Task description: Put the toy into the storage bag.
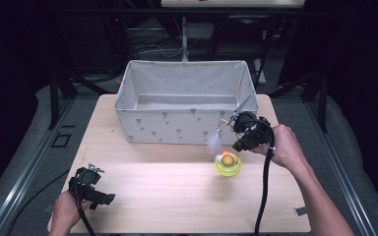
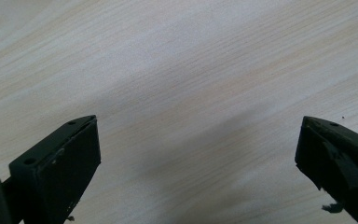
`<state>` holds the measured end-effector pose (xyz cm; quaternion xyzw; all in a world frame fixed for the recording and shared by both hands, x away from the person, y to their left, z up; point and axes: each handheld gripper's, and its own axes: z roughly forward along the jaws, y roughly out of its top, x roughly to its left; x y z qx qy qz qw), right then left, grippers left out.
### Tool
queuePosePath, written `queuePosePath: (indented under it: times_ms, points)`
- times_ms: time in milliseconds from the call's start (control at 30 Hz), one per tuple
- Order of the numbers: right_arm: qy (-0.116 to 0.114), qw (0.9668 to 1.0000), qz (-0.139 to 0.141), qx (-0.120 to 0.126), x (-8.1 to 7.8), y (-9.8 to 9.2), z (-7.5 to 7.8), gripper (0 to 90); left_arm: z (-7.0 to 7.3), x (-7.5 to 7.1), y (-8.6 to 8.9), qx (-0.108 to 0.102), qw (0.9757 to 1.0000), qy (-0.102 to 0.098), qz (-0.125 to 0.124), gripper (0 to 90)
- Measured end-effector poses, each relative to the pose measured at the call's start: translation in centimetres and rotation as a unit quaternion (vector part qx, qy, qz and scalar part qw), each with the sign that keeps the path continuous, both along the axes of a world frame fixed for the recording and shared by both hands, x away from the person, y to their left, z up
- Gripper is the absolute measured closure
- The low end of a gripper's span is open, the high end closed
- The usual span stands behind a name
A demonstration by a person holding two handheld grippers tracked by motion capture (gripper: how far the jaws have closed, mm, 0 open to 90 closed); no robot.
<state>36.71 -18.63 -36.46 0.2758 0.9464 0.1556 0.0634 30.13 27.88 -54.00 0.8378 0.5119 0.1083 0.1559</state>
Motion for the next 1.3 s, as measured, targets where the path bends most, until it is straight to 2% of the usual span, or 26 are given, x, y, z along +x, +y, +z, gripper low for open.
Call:
queuePosePath:
  times_ms: [167,267,500,900,1300]
  points:
    - [-0.003,1.0,-0.005,-0.007,0.3,-0.4,0.4,88.4,0.1,0.0,0.0,-0.002,1.0,-0.003,0.0,0.1]
    - [-0.001,1.0,-0.009,0.0,0.4,-0.7,0.6,88.4,0.1,0.0,0.1,-0.003,1.0,-0.004,0.0,0.1]
    - [0.001,0.9999,-0.017,-0.003,1.0,-1.2,1.2,88.4,0.0,0.1,0.1,-0.004,1.0,-0.005,0.0,0.1]
    - [0.013,0.9996,-0.026,-0.005,2.3,-2.0,3.2,88.4,-0.1,0.1,0.0,-0.002,1.0,0.001,-0.004,0.1]
    - [0.015,0.9992,-0.037,-0.005,3.0,-2.3,4.6,88.4,-0.2,0.1,-0.2,-0.005,1.0,0.002,-0.006,0.1]
